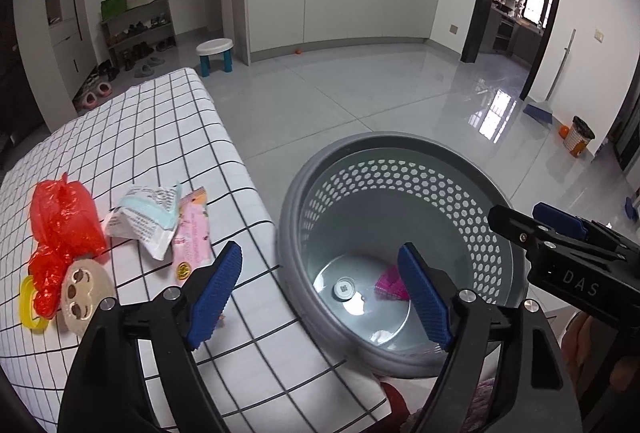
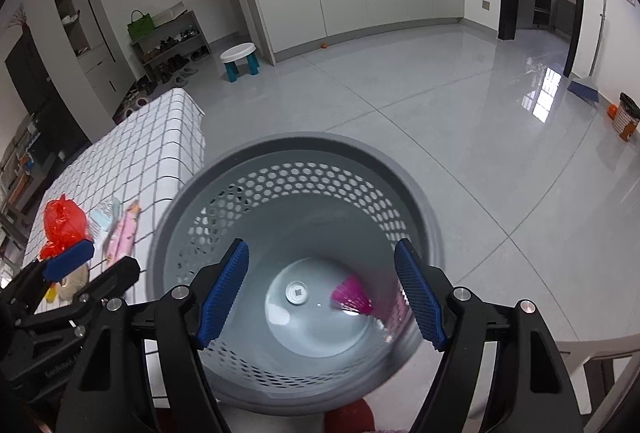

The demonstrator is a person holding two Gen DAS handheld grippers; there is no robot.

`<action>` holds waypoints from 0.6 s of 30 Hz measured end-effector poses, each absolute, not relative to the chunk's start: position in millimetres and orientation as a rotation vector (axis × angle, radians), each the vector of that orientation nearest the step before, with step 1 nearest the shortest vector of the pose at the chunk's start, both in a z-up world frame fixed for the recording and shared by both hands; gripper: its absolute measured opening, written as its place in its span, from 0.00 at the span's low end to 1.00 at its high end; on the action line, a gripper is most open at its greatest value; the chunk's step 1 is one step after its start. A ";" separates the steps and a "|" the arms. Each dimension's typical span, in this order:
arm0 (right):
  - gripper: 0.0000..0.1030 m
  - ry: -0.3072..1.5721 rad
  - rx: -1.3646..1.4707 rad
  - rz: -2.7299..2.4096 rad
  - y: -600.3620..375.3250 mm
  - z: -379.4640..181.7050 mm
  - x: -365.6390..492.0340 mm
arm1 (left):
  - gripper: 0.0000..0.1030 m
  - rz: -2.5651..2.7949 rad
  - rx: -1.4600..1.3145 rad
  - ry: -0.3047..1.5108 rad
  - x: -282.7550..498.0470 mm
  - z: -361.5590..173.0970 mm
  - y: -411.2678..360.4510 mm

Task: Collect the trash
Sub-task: 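Withdraw both tools from the basket back toward the table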

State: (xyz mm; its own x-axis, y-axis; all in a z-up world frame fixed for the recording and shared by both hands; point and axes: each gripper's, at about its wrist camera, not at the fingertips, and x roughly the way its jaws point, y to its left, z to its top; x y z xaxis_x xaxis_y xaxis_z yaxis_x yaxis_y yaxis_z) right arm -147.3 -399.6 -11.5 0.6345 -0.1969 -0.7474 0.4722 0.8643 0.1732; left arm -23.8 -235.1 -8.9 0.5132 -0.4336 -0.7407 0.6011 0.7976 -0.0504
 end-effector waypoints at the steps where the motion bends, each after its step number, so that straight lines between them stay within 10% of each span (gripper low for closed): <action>1: 0.70 0.794 0.371 -0.388 -397.3 -10.5 -146.2 | 0.76 -0.625 0.221 0.822 -23.6 -8.5 -233.2; 18: 0.70 0.757 0.342 -0.323 -348.4 0.3 -118.6 | 0.85 -0.522 0.146 0.801 -9.4 7.4 -170.2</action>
